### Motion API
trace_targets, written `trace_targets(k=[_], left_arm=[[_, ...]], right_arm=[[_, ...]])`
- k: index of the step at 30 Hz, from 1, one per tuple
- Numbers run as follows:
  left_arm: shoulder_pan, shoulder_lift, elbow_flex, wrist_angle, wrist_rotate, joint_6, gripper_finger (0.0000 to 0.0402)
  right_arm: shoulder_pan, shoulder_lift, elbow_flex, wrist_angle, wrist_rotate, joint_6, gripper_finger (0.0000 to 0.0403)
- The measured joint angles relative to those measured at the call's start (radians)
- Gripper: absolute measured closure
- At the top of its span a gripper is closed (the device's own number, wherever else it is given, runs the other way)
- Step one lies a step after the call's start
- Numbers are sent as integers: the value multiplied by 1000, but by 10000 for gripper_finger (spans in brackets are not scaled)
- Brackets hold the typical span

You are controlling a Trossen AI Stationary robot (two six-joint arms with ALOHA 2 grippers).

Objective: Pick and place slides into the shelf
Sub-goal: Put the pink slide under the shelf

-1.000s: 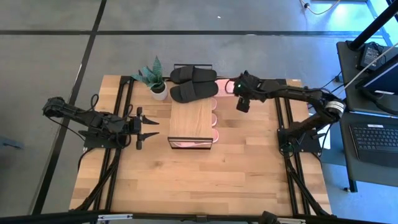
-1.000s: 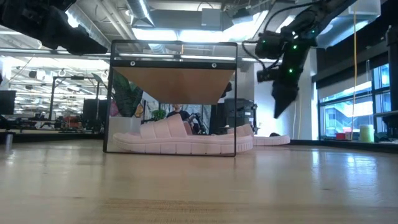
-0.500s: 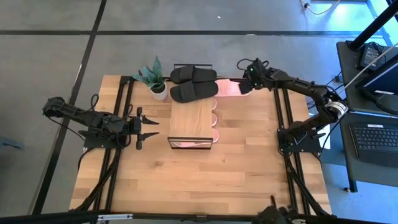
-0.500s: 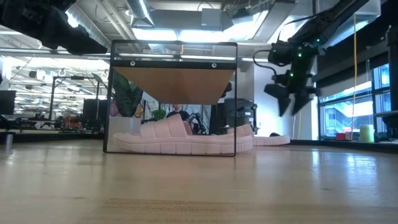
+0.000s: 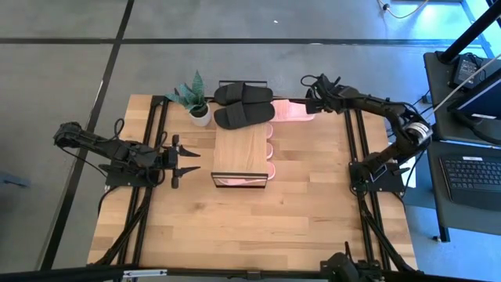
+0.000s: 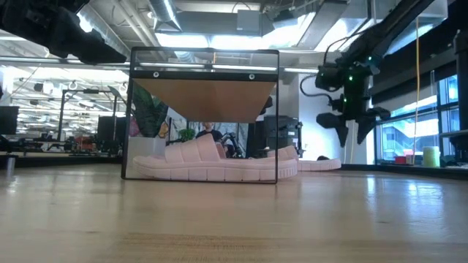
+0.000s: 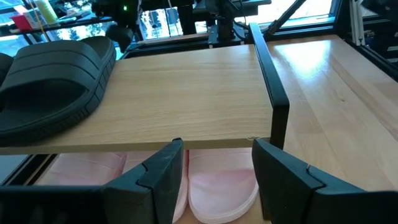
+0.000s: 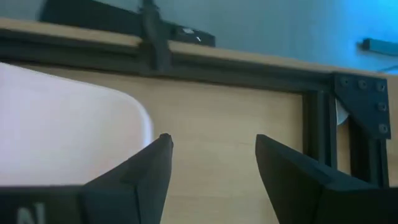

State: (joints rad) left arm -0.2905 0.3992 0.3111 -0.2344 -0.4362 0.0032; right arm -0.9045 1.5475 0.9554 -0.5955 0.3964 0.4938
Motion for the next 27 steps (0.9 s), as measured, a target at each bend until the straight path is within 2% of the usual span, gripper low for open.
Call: trace_targets(k=[12, 27], left_arm=[[0, 0, 0, 0, 0, 0, 217], [0, 0, 0, 0, 0, 0, 217]], right_arm=[[-26, 150, 0, 61, 3, 1, 173], [27, 170, 0, 181, -60, 0, 173]])
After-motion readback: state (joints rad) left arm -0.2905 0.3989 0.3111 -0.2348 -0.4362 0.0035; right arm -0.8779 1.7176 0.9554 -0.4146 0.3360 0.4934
